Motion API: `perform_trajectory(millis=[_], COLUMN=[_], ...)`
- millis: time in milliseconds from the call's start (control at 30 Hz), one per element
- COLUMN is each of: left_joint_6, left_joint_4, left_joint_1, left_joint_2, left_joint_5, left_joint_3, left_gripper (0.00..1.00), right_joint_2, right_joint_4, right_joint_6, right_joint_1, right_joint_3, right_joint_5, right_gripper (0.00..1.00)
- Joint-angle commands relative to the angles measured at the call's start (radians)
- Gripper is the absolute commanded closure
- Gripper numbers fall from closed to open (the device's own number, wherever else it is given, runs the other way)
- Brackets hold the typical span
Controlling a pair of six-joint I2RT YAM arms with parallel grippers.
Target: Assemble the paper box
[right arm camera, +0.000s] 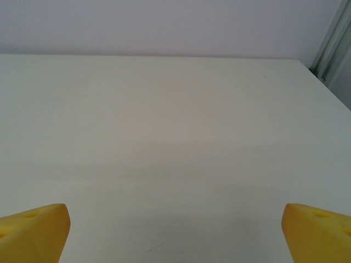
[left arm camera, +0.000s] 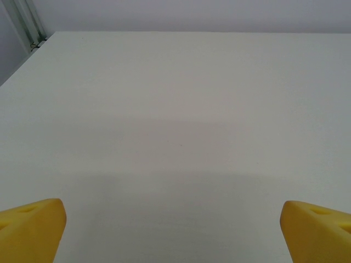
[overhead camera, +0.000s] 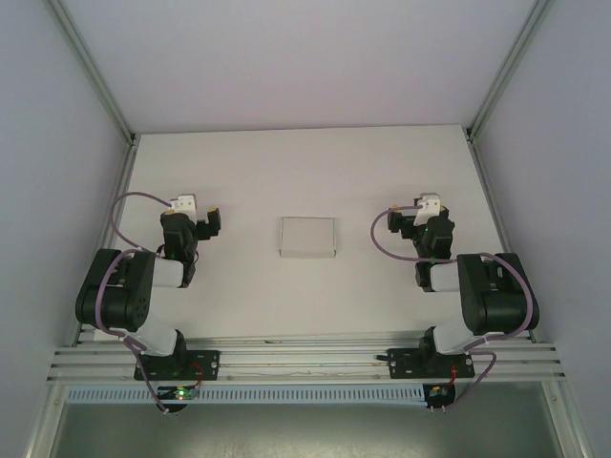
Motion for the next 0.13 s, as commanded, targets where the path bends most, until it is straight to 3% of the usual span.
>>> perform_trajectory(millis=[0, 100], left_joint_6=[-0.010, -0.010], left_joint_4=[-0.014, -0.013], left_joint_1=[0.009, 0.008], left_joint_2=[-0.009, -0.010], left_joint_5=[-0.020, -0.020], left_joint_3=[-0.003, -0.002], left_gripper=[0.00, 0.00], right_joint_2=[-0.013, -0.014], right_joint_4=[-0.001, 0.003], right_joint_6=[0.010, 0.015], right_joint_1=[0.012, 0.009], right_joint_3=[0.013, 0.011], right_joint_5=[0.020, 0.021], right_gripper=[0.02, 0.02])
